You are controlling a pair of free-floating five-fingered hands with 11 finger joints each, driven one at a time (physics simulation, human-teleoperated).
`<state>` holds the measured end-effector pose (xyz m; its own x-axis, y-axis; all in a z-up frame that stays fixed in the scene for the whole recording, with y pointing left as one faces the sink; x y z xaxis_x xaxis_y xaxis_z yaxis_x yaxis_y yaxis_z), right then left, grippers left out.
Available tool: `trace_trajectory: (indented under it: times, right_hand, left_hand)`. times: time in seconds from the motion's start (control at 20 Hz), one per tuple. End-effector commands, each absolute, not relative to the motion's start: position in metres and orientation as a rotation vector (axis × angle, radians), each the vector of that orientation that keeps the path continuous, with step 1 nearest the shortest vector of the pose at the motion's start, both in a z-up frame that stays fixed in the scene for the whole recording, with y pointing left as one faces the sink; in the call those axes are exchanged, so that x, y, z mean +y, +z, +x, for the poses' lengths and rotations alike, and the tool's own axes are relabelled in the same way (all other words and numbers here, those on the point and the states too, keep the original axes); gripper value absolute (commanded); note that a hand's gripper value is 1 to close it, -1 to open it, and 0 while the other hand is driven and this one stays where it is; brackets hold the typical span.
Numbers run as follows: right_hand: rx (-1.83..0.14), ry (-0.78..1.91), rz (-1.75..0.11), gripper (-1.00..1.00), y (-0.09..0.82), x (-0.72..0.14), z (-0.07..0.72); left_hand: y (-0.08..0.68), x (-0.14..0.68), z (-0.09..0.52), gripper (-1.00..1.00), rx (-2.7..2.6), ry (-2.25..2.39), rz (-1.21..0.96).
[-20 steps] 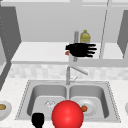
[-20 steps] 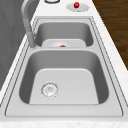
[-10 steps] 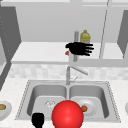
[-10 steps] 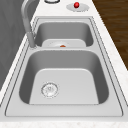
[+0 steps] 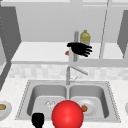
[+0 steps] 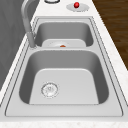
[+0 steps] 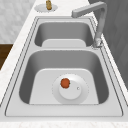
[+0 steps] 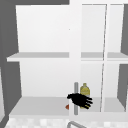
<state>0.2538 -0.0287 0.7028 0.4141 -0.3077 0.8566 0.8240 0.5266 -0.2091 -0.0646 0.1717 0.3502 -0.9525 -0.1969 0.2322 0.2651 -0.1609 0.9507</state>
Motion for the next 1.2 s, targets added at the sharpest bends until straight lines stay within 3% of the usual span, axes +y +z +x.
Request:
trace_trajectory:
  times: [0.0,0.4,0.85,0.9,1.15]
  right_hand:
    - [-0.836,-0.809,-0.638,-1.00,0.695,-0.034,0.280]
    - [-0.831,-0.814,-0.560,-1.00,0.669,-0.035,0.317]
    - [-1.015,-0.841,-0.384,-1.00,0.651,-0.039,0.328]
    - [-1.031,-0.857,-0.383,1.00,0.649,-0.037,0.328]
    - [-1.028,-0.963,-0.540,1.00,0.662,-0.022,0.295]
  left_hand:
    - [0.350,0.172,-0.065,0.00,-1.807,-2.185,-0.078]
    - [0.350,0.172,-0.065,0.00,-1.807,-2.185,-0.078]
    - [0.350,0.172,-0.065,0.00,-1.807,-2.185,-0.078]
    - [0.350,0.172,-0.065,0.00,-1.807,-2.185,-0.078]
    - [0.350,0.172,-0.065,0.00,-1.807,-2.185,-0.078]
